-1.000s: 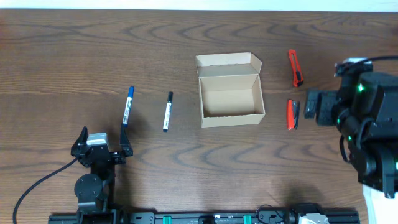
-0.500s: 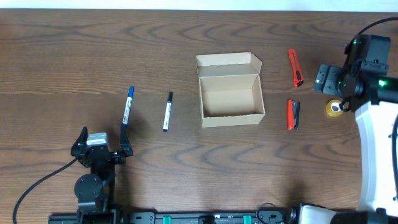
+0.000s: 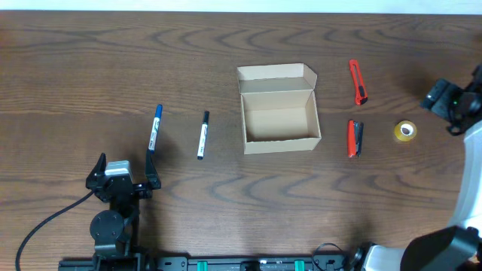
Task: Pack container
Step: 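Move the right gripper over the yellow tape roll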
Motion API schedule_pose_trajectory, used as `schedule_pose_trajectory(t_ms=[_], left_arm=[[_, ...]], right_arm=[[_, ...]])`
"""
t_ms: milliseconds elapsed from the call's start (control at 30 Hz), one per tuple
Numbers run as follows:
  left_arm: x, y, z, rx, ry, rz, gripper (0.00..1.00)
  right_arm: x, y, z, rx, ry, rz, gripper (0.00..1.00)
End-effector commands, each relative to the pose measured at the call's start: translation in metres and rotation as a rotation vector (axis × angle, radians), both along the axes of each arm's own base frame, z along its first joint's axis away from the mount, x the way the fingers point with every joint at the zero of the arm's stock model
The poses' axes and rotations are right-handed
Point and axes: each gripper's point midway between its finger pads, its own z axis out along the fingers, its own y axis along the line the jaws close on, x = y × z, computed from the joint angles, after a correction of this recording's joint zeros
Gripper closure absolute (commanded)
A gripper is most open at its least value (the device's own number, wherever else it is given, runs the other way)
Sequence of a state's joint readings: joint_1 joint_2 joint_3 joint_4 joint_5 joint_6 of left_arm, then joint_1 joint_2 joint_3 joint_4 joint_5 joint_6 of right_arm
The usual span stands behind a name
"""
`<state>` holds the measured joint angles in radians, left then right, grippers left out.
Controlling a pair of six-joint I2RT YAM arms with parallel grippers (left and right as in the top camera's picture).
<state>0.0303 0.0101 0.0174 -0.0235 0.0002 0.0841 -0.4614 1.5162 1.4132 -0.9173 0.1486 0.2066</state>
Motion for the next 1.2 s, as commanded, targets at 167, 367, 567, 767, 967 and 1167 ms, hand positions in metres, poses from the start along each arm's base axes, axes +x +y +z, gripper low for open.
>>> schedule_pose_trajectory(t_ms=[167, 367, 567, 767, 967, 1167], left_arm=[[-0.001, -0.002, -0.018, 0.009, 0.06, -0.015, 0.05], [-0.001, -0.002, -0.018, 0.009, 0.06, -0.015, 0.05], [-0.001, -0.002, -0.018, 0.01, 0.06, -0.014, 0.05], [-0.001, -0.002, -0.018, 0.009, 0.06, -0.015, 0.05], [-0.001, -0.002, -0.018, 0.009, 0.06, -0.015, 0.05], [-0.001, -0.002, -0.018, 0.009, 0.06, -0.015, 0.05]], right_arm=[[0.01, -0.015, -0.032, 0.122, 0.017, -0.037, 0.01], [0.008, -0.021, -0.077, 0.188, 0.117, -0.102, 0.01], [0.003, -0.032, -0.108, 0.206, 0.19, -0.138, 0.01], [-0.003, -0.042, -0.121, 0.216, 0.214, -0.169, 0.01], [-0.004, -0.043, -0.127, 0.223, 0.224, -0.173, 0.01], [-0.004, -0.036, -0.148, 0.275, 0.266, -0.143, 0.01]])
